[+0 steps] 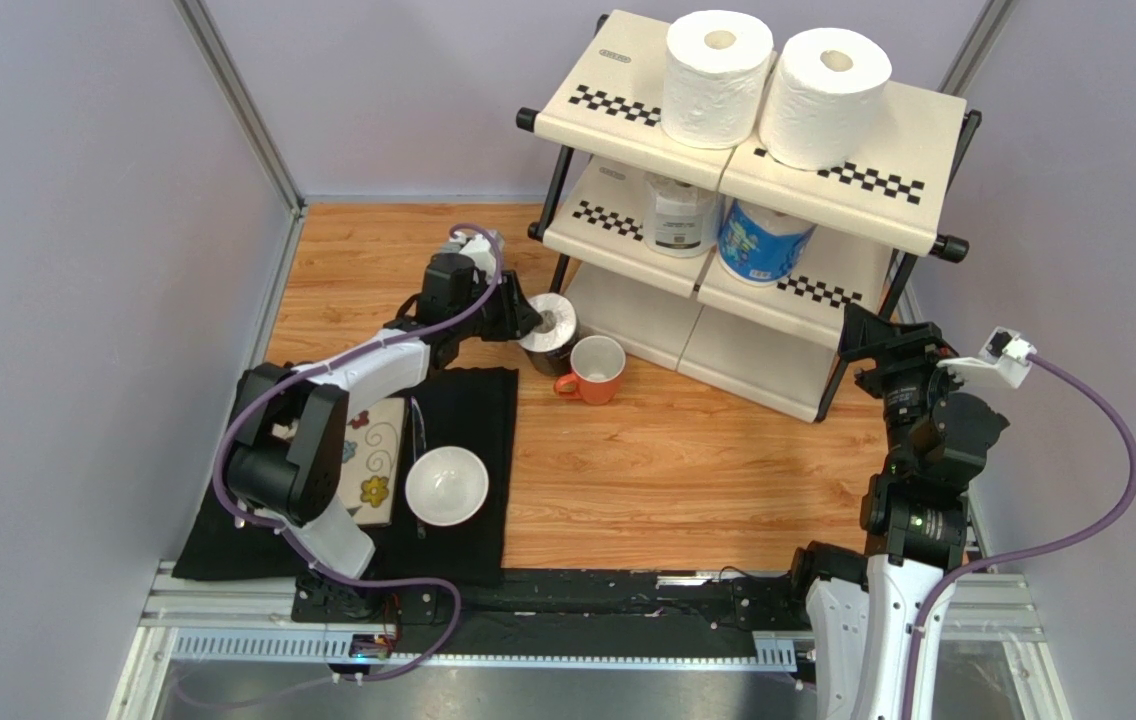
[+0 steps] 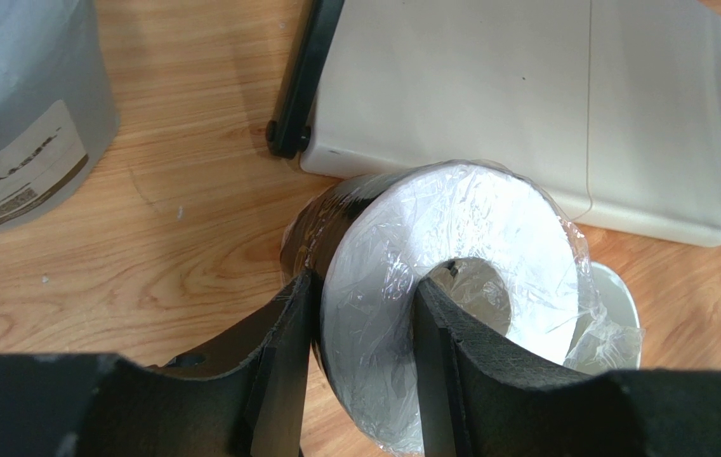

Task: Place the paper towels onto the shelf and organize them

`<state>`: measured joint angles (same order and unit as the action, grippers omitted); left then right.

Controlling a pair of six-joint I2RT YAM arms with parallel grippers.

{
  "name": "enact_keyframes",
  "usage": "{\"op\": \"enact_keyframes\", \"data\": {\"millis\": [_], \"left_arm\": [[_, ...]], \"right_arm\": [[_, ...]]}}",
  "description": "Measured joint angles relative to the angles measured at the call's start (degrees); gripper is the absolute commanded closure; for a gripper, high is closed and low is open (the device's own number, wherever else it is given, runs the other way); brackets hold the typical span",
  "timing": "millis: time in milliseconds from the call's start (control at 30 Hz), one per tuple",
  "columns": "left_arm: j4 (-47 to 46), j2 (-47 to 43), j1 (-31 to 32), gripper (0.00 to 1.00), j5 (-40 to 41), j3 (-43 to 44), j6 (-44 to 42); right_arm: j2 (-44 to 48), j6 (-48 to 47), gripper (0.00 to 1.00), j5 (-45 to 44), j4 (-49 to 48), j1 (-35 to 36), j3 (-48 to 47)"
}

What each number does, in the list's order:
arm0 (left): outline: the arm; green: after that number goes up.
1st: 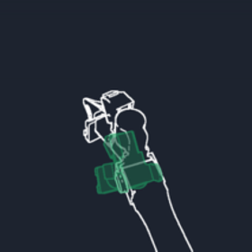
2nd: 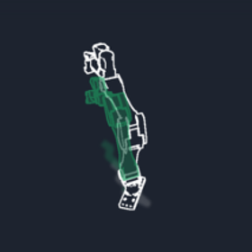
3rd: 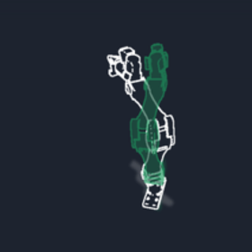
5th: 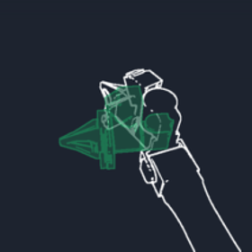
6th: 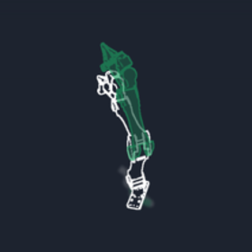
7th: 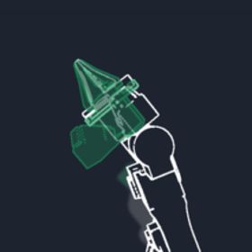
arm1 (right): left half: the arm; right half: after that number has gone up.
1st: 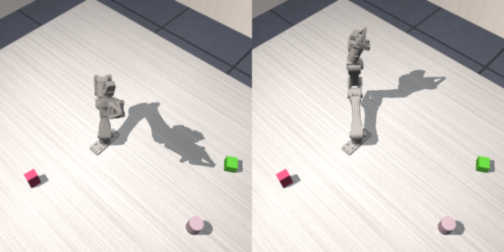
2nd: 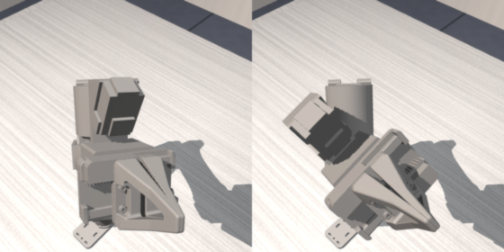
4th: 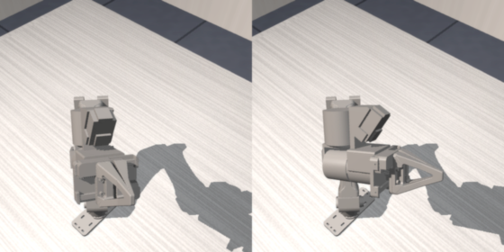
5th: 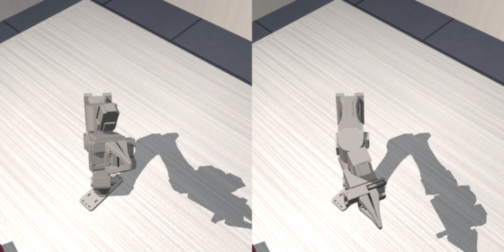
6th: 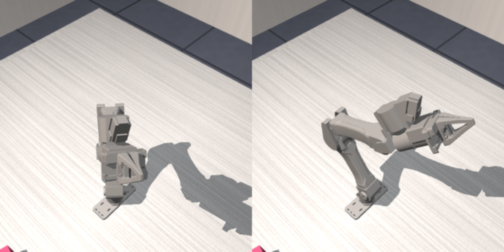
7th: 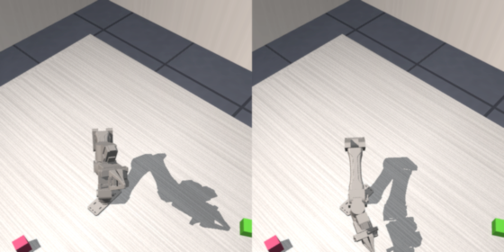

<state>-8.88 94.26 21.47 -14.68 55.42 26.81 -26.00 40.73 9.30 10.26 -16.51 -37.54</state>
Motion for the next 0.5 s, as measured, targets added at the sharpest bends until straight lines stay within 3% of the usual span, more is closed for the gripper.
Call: {"op": "enact_keyframes", "data": {"millis": [500], "left_arm": [[-3.9, 1.9, 4.1, 0.72, -5.6, 1.3, 0.0]], "right_arm": [[0.0, 0.0, 0.33, -0.4, 0.2, 0.3, 0.0]]}}
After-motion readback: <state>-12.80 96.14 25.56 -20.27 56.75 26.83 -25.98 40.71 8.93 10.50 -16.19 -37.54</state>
